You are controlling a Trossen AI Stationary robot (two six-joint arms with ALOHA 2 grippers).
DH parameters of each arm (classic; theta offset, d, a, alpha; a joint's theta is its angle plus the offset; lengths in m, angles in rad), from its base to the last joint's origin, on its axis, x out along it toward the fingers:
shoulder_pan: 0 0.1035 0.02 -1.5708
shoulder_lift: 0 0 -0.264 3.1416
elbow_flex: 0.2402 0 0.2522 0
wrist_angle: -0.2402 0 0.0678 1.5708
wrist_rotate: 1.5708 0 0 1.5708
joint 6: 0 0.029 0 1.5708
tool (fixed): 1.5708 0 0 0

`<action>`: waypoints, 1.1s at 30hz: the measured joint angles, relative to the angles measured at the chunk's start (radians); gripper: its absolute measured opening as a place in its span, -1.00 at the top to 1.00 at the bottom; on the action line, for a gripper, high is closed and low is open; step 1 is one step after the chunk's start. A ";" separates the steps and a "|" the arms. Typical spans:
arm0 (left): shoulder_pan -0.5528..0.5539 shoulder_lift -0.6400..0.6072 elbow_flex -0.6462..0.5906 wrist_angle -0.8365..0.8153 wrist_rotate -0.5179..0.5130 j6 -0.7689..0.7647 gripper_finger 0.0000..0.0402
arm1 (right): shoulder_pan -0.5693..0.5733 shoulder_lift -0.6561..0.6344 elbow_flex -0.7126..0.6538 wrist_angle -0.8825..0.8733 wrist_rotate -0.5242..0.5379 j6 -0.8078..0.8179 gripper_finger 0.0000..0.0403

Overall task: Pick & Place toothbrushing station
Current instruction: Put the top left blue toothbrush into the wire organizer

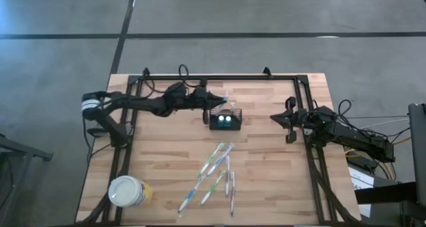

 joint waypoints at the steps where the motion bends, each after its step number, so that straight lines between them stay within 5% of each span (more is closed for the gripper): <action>1: 0.005 0.009 0.003 0.010 0.001 -0.001 0.99 | 0.000 0.000 0.000 -0.004 0.000 0.000 0.96; 13: 0.030 0.054 -0.018 0.015 0.000 0.026 0.99 | 0.000 0.000 0.000 -0.003 0.000 -0.003 0.96; 21: 0.044 0.055 -0.143 0.219 0.038 0.016 0.99 | 0.000 0.000 0.000 -0.002 0.000 -0.001 0.96; 33: 0.054 0.154 -0.156 0.277 0.044 -0.005 0.99 | 0.000 -0.001 0.000 0.008 0.000 -0.002 0.96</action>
